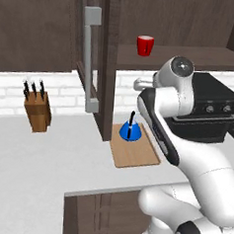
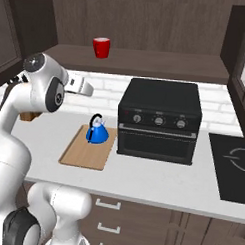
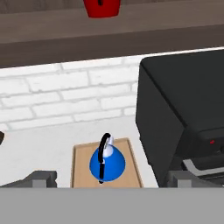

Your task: Pick the kettle from the counter and place it on the tray. Then pick the mug from the cabinet and place it on the tray. Then close the cabinet doors.

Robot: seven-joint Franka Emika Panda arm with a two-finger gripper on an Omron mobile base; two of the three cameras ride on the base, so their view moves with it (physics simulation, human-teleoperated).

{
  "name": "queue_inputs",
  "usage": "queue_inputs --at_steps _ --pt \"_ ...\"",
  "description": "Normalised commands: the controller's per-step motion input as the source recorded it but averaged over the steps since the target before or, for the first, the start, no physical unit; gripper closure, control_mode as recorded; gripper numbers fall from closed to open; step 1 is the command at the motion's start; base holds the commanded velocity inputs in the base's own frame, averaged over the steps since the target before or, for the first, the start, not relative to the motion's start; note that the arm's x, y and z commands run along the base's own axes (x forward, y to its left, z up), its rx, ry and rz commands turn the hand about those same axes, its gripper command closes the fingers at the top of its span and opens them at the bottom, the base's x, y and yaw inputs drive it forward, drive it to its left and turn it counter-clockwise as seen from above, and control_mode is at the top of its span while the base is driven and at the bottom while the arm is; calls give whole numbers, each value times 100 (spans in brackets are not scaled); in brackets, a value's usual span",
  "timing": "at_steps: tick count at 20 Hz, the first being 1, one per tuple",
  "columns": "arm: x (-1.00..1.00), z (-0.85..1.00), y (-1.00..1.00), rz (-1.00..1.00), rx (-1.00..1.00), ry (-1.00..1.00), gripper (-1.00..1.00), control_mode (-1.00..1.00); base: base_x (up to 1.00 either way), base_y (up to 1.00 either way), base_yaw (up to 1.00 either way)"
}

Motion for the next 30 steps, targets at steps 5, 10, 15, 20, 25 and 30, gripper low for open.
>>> queue_inputs --at_steps 5,10,15,20,25,30 --pt "5 22 -5 0 1 0 -100 -100 0 0 0" --pt "18 73 0 0 0 -1 -100 -100 0 0 0" --pt "45 76 -6 0 0 0 -100 -100 0 0 0" --pt "47 42 -7 0 0 0 -100 -100 0 0 0" --pt "40 1 0 0 0 -4 -100 -100 0 0 0" --pt "40 -2 0 -1 0 -1 -100 -100 0 0 0"
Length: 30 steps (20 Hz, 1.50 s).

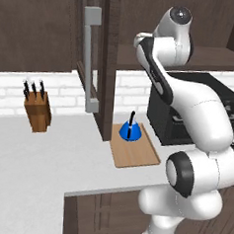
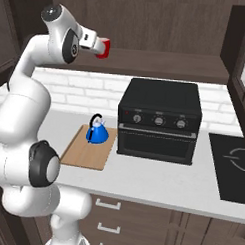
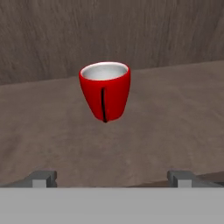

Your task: Pick the kettle from the counter and place it on the tray. Then pick the mug from the cabinet and place it on the tray. Then close the cabinet doors.

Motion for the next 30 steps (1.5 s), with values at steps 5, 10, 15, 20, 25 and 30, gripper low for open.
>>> queue_inputs --at_steps 5,10,15,20,25,30 --pt "47 -26 0 0 0 0 -100 -100 0 0 0" --pt "41 -22 0 0 0 0 -100 -100 0 0 0" --pt "24 0 0 0 0 0 -100 -100 0 0 0" --pt "27 0 2 0 0 5 -100 -100 0 0 0" --pt "35 0 4 0 0 1 -100 -100 0 0 0" --pt "34 0 0 -1 0 0 -100 -100 0 0 0"
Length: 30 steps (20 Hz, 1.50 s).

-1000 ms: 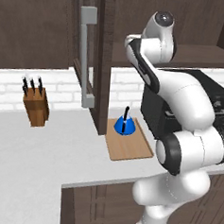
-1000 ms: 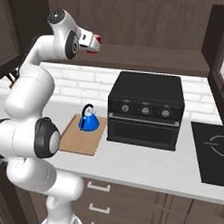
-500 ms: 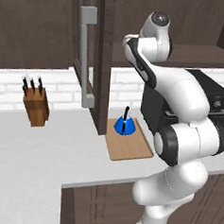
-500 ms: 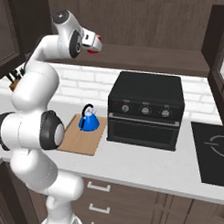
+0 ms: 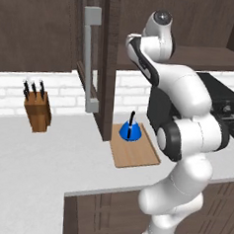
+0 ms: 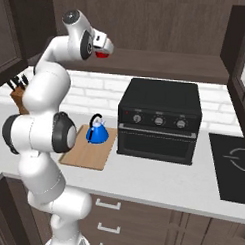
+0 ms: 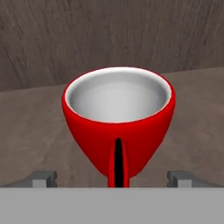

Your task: Pick the kettle from the counter and place it on the tray. Then pick the mug from the cabinet and place it on the tray. Then close the cabinet doors.

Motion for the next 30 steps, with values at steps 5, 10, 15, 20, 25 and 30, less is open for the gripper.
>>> queue_inputs --at_steps 5,10,15,20,25,30 --pt "29 0 0 0 0 0 -100 -100 0 0 0" --pt "1 0 11 0 0 0 100 -100 0 0 0" --pt "0 0 1 0 0 0 100 -100 0 0 0" --pt "0 -1 0 -2 0 -3 100 -100 0 0 0" --pt "0 -7 0 -3 0 -8 100 -100 0 0 0" --pt "-31 -11 0 -1 -2 -20 100 -100 0 0 0"
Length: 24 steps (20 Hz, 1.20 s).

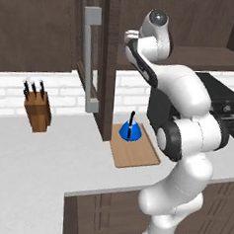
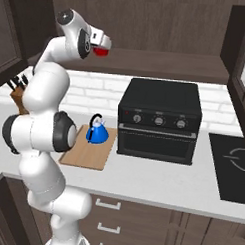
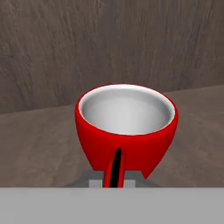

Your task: Pick the kettle from the counter and place it on the tray. Then pick the mug from the cabinet and place it on the tray. Then close the cabinet doors.

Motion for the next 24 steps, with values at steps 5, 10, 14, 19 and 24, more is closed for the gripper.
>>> queue_inputs --at_steps 5,10,14,19,24 --pt "-89 0 0 0 0 -18 100 -100 0 0 0" --pt "-100 8 0 11 -1 -11 100 -100 0 0 0" --pt "-100 22 0 37 -2 -3 100 -100 0 0 0" --pt "-100 20 0 59 -10 7 100 -100 0 0 0" --pt "-94 1 0 60 -21 23 100 -100 0 0 0"
